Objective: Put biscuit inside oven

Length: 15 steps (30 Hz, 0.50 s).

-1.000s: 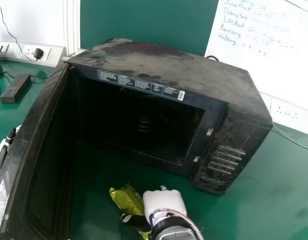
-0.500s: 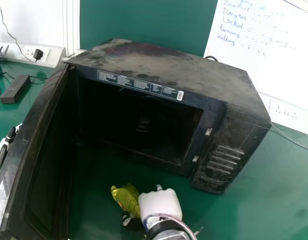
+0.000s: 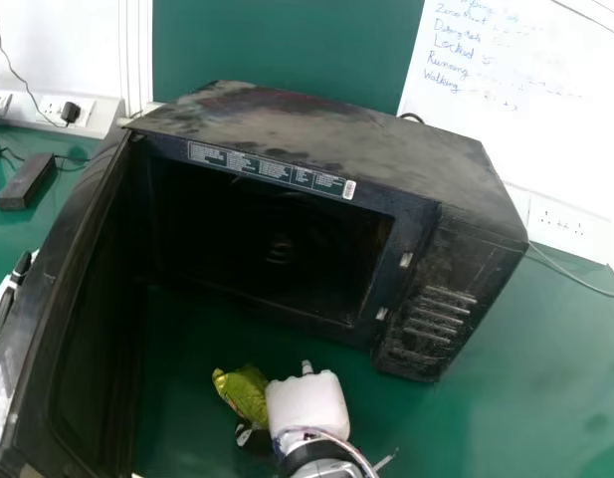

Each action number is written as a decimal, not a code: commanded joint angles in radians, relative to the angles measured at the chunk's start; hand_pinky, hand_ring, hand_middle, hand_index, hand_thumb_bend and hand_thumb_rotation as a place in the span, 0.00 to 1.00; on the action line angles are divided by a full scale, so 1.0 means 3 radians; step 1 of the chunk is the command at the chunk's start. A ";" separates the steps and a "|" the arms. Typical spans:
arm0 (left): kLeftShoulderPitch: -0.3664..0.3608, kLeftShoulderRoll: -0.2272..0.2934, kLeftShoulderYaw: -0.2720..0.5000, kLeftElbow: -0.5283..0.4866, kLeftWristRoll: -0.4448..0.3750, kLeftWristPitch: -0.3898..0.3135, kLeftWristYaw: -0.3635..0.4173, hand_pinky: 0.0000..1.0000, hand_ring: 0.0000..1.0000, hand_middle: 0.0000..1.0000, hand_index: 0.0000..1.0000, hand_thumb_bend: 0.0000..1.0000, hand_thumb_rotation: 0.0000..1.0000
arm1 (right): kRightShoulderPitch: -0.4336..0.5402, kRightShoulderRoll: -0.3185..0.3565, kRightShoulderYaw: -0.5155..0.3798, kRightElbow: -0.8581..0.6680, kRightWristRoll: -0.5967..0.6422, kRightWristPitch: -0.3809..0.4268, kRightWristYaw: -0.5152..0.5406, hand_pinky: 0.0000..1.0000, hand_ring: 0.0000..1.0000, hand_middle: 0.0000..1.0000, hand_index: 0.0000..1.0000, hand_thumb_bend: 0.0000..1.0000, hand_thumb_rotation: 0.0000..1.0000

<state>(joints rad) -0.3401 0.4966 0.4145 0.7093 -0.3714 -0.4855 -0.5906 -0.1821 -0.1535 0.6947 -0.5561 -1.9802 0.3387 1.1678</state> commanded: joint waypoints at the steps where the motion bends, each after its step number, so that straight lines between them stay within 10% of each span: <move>1: 0.0033 -0.0020 -0.0006 -0.0031 -0.0001 0.0018 -0.0004 0.91 0.90 0.92 0.93 0.69 0.84 | 0.0335 0.0122 0.0029 0.0151 0.0027 0.0035 -0.0021 0.28 0.34 0.43 0.63 0.71 0.15; 15: 0.0037 -0.0021 -0.0003 -0.0030 0.0011 -0.0005 0.0010 0.90 0.90 0.91 0.93 0.69 0.86 | 0.0689 0.0520 -0.0295 -0.0004 0.0028 -0.0066 -0.0549 0.29 0.40 0.48 0.52 0.54 0.00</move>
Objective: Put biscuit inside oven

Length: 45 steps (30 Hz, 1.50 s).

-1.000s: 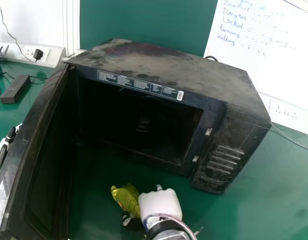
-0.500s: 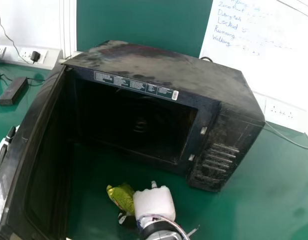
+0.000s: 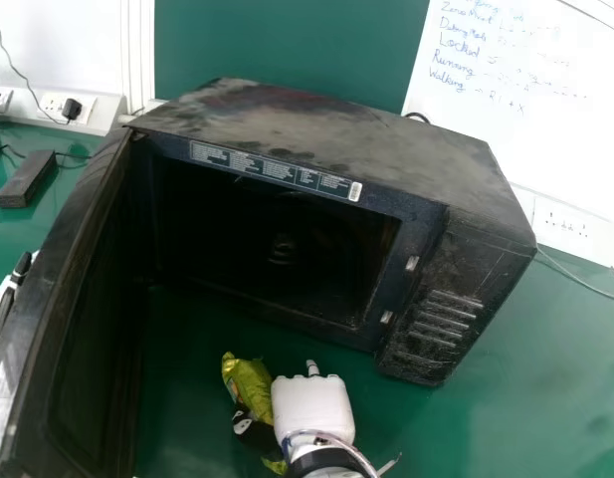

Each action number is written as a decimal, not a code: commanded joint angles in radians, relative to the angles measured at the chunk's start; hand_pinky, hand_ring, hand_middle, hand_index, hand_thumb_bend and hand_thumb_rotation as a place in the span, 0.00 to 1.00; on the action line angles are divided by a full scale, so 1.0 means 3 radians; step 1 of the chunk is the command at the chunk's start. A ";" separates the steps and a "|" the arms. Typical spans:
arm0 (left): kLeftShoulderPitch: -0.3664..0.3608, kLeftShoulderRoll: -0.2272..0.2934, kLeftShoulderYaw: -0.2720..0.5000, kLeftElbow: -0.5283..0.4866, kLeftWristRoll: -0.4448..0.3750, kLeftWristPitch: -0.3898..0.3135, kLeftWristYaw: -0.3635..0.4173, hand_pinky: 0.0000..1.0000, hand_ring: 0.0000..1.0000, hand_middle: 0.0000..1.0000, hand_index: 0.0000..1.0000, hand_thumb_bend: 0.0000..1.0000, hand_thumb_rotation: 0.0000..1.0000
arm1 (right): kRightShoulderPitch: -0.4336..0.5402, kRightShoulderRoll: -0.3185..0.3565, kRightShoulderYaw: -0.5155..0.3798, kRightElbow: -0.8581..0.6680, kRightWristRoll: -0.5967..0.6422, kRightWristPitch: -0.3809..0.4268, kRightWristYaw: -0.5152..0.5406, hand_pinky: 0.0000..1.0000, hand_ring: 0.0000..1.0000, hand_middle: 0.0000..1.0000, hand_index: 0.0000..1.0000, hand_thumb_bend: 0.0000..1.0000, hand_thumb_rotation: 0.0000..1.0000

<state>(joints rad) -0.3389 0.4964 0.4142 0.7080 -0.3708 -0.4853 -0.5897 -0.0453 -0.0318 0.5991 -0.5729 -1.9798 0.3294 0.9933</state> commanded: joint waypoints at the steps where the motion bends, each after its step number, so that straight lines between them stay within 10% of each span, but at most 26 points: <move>1: 0.0034 -0.0019 -0.0004 -0.0029 0.0012 0.0002 0.0013 0.90 0.90 0.91 0.93 0.69 0.86 | 0.0241 0.0127 0.0008 0.0049 0.0026 -0.0050 0.0020 0.30 0.41 0.48 0.51 0.54 0.00; 15: 0.0015 -0.0009 -0.0004 -0.0005 0.0017 -0.0004 0.0019 0.90 0.90 0.92 0.93 0.70 0.85 | 0.0275 0.0263 -0.0178 -0.0090 0.0128 -0.0137 -0.0128 0.22 0.33 0.48 0.49 0.53 0.00; 28: 0.0014 -0.0006 -0.0009 -0.0026 0.0026 0.0004 0.0020 0.90 0.90 0.92 0.94 0.71 0.85 | 0.0210 0.0382 -0.0430 -0.0210 0.0416 0.0029 -0.0588 0.34 0.44 0.42 0.52 0.53 0.00; 45: 0.0015 -0.0011 -0.0016 -0.0043 0.0037 0.0009 0.0034 0.90 0.90 0.91 0.94 0.70 0.85 | -0.0245 0.0432 -0.0747 -0.0112 0.0448 -0.0034 -0.0610 0.15 0.24 0.47 0.49 0.53 0.00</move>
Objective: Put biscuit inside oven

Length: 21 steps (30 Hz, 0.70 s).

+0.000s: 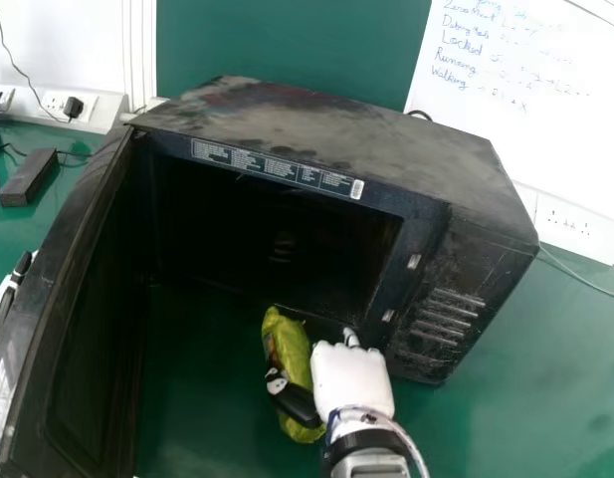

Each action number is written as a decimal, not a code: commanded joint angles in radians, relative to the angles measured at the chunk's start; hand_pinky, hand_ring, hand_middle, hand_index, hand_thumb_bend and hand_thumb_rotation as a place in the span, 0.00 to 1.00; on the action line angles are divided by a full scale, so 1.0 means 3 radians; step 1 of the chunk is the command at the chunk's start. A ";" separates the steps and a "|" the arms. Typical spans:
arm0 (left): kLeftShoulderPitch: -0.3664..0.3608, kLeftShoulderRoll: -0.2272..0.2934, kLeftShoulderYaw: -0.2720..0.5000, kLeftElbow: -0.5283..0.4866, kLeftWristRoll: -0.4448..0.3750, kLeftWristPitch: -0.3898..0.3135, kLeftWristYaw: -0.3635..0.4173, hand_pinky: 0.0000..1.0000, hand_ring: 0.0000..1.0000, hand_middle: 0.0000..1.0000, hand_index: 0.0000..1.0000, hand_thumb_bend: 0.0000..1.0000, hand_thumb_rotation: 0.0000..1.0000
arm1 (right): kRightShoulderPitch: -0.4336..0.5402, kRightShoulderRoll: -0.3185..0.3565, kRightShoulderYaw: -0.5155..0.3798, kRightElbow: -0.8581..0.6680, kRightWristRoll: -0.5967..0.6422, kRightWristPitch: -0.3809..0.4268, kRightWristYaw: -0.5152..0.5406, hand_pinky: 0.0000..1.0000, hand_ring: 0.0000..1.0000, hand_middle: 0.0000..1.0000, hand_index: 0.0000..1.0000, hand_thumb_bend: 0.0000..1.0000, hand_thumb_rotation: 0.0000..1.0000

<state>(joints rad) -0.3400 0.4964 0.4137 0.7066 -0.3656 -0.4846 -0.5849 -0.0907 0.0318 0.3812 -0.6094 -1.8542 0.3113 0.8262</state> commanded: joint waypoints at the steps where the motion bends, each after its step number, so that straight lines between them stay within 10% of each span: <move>1: 0.0022 -0.0010 -0.0014 -0.0043 0.0020 0.0008 0.0017 0.90 0.90 0.92 0.94 0.70 0.85 | -0.0126 0.0209 -0.0034 0.0027 0.0044 0.0025 -0.0089 0.18 0.28 0.47 0.49 0.53 0.00; 21: 0.0050 0.0001 0.0002 -0.0050 0.0016 -0.0018 -0.0002 0.90 0.90 0.92 0.94 0.69 0.87 | -0.0837 0.0108 -0.0258 0.0609 0.0408 0.0012 -0.0326 0.18 0.27 0.47 0.49 0.53 0.00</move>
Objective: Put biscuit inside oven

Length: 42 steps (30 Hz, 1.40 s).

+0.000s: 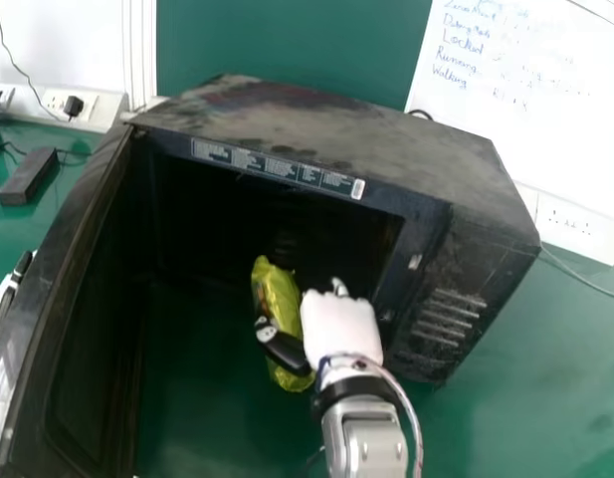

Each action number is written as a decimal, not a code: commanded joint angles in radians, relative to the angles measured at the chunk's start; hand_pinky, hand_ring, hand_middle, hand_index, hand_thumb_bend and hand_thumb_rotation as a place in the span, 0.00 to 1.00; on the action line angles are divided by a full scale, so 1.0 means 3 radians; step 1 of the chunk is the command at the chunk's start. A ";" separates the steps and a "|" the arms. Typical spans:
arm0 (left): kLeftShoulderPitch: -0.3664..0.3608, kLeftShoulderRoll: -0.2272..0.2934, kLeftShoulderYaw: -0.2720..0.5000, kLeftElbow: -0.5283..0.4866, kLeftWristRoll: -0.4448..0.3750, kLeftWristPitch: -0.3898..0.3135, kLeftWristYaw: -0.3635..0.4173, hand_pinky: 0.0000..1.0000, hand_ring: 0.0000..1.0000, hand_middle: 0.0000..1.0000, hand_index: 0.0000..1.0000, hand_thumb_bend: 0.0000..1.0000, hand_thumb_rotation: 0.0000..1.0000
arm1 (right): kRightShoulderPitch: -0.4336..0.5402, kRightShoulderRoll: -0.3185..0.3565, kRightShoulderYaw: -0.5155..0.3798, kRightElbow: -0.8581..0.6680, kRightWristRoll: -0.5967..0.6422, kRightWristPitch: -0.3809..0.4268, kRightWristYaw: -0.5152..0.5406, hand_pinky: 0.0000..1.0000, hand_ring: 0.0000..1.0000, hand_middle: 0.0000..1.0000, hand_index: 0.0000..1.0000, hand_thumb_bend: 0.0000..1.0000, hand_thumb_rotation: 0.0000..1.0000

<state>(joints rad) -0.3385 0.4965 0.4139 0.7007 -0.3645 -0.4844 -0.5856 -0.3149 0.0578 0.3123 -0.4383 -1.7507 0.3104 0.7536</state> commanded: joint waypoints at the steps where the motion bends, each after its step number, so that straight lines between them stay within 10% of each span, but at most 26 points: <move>1: 0.0047 -0.0001 0.0003 -0.0031 0.0007 -0.0017 -0.0003 0.90 0.90 0.92 0.94 0.69 0.86 | -0.0118 0.0018 -0.0036 0.0074 0.0104 0.0022 -0.0116 0.17 0.26 0.47 0.49 0.53 0.00; 42: 0.0086 0.0014 0.0008 -0.0074 0.0025 -0.0040 0.0013 0.89 0.90 0.91 0.94 0.69 0.86 | -0.1101 -0.0643 0.0042 0.1573 0.1351 0.0299 -0.1318 0.25 0.35 0.41 0.53 0.52 0.00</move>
<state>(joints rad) -0.3301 0.4974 0.4140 0.6826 -0.3634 -0.4896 -0.5853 -0.6206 -0.1291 0.3166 0.0284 -1.3564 0.3958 0.3799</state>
